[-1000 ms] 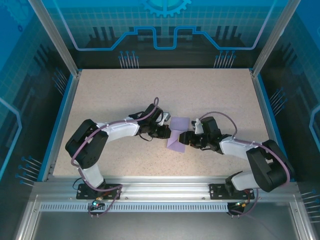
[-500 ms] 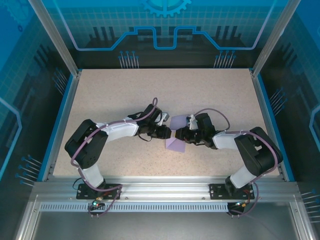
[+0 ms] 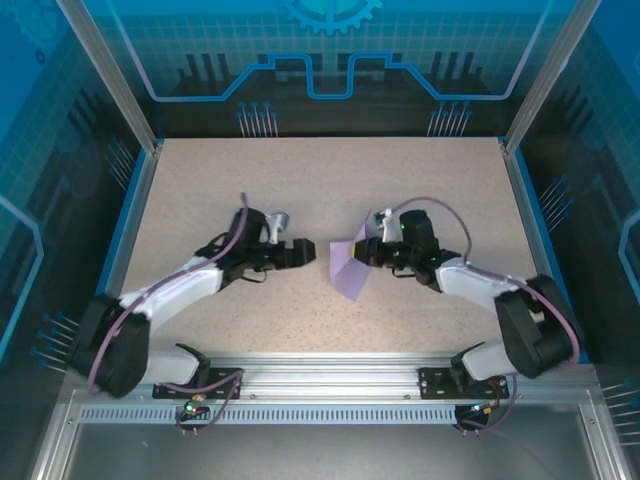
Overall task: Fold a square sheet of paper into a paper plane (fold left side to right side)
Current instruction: Turn over the paper at the center of the table.
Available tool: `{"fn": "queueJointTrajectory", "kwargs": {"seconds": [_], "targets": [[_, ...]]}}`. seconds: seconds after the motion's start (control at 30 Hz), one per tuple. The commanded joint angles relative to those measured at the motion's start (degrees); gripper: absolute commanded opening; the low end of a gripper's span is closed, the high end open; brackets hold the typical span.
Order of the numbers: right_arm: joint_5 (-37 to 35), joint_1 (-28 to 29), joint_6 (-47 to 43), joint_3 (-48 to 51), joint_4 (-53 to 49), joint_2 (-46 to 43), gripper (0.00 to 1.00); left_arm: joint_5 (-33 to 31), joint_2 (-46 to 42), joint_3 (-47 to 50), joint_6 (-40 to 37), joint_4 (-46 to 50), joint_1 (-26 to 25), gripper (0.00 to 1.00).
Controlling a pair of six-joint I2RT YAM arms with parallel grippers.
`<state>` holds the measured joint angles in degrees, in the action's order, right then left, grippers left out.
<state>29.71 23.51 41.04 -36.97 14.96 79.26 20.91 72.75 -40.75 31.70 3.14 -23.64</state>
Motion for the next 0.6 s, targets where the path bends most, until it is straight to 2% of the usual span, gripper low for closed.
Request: {"fn": "queueJointTrajectory", "kwargs": {"seconds": [0.0, 0.07, 0.17, 0.27, 0.57], "targets": [[2.79, -1.37, -6.18, -3.95, -6.77, -4.28, 0.00, 3.27, -5.46, 2.15, 4.06, -3.80, 1.83, 0.99], [3.86, -2.23, -9.36, -6.81, -13.69, -5.26, 0.00, 3.04, -8.10, 2.19, 3.83, -2.17, 2.25, 0.99], [4.23, -3.74, -8.71, -6.10, -13.14, -9.64, 0.00, 4.18, -11.49, 3.11, 5.35, -3.00, 2.52, 0.99], [6.64, -5.02, -10.60, -8.64, -16.90, -12.36, 0.00, 5.88, -14.25, 2.86, 6.29, -3.49, 2.56, 0.99], [20.77, -6.74, -8.44, -13.03, -9.39, -17.31, 0.00, 14.77, -20.43, 2.41, 12.59, -16.03, 2.65, 0.99]]}}
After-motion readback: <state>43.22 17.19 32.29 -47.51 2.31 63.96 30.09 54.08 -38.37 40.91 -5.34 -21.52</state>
